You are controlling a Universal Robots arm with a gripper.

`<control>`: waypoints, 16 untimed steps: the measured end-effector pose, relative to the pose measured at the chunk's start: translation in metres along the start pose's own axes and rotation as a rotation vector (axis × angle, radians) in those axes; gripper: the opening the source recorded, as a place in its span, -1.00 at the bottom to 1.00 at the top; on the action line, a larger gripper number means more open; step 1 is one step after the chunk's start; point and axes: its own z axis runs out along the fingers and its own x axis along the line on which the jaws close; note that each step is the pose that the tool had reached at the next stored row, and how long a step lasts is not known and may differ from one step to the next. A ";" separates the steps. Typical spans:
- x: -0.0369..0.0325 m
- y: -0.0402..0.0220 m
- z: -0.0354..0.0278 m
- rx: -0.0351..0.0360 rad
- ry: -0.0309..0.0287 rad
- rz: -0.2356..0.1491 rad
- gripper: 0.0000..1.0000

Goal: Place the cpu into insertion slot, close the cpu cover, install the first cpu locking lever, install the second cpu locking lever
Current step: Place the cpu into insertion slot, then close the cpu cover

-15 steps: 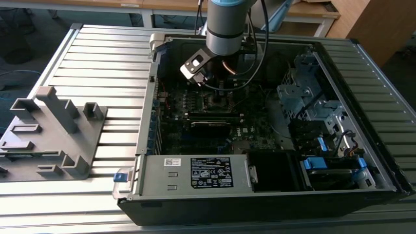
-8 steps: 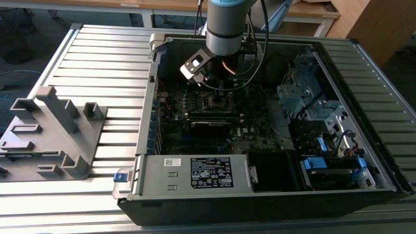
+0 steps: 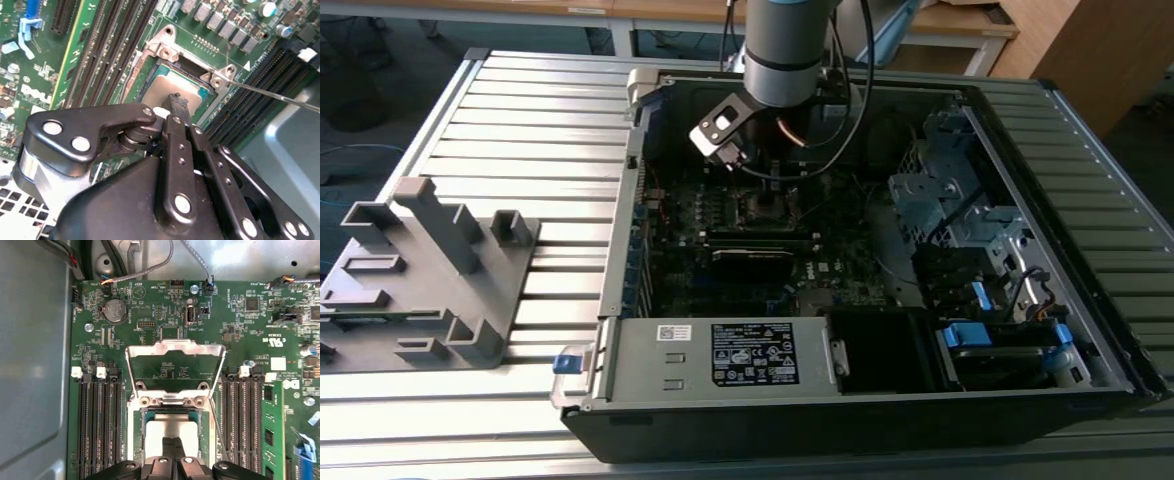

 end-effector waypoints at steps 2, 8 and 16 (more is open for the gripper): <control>0.0000 0.0001 -0.0043 0.0002 -0.0002 0.000 -0.79; 0.0001 0.0003 -0.0078 0.0000 0.0001 0.000 -0.79; 0.0002 0.0006 -0.0170 0.0001 -0.0002 0.000 -0.79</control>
